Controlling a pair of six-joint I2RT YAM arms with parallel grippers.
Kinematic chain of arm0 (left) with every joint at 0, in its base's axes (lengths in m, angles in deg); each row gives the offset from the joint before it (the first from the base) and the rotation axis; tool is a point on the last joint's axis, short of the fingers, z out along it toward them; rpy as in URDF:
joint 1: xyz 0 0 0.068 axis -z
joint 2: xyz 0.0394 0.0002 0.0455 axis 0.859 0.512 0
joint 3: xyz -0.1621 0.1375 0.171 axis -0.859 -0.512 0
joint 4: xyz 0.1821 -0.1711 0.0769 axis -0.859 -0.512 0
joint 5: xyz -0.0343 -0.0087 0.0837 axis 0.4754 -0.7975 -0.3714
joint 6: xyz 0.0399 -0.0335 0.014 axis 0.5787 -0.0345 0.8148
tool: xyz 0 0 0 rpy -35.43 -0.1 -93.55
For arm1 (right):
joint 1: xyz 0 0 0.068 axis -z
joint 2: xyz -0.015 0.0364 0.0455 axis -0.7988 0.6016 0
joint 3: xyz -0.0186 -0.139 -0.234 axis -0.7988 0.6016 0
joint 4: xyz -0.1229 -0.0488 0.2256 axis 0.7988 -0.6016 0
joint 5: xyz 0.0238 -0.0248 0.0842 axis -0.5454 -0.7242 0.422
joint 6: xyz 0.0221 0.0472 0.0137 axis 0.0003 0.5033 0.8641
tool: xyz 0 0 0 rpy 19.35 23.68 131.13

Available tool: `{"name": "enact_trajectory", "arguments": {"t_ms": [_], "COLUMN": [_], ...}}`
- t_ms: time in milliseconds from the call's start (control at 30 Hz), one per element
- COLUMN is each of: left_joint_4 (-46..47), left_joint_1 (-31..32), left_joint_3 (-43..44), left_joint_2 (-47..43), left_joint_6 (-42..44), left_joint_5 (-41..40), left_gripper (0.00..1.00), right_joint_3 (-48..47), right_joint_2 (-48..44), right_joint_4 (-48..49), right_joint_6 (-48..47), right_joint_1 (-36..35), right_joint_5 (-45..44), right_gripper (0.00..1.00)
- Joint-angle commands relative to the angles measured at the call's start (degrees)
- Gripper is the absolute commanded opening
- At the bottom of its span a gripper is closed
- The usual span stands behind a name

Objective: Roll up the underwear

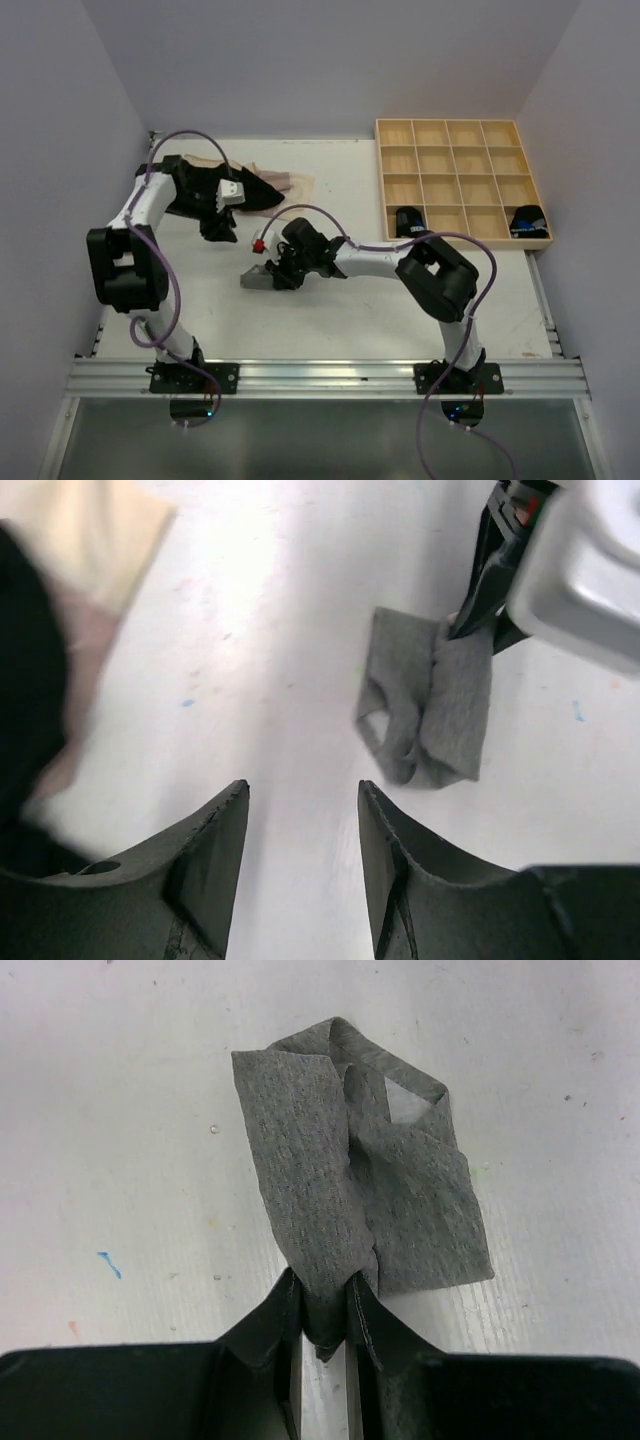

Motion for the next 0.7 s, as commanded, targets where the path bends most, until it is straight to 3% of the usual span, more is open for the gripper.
{"name": "enact_trajectory", "arguments": {"t_ms": [0, 267, 500, 667], "left_joint_4": [8.6, 23.3, 34.0, 39.3], "left_joint_1": [-5.0, -4.8, 4.6, 11.3], "left_joint_3": [-6.2, -35.7, -49.2, -52.8], "left_joint_2": [-12.2, -36.6, -48.2, -49.8], "left_joint_6": [0.5, 6.4, 8.9, 9.6], "left_joint_5": [4.8, -2.7, -10.9, -14.1], "left_gripper": [0.51, 0.53, 0.56, 0.57], "right_joint_3": [-0.9, -6.9, -9.2, -10.5], "right_joint_2": [5.3, 13.4, 18.4, 20.7], "right_joint_4": [-8.2, -10.5, -10.6, -11.1], "right_joint_6": [8.0, 15.3, 18.8, 19.7], "right_joint_1": [2.3, 5.0, 6.7, 7.4], "right_joint_5": [11.4, 18.8, 24.2, 25.9], "right_gripper": [0.00, 0.00, 0.00, 0.00]}}
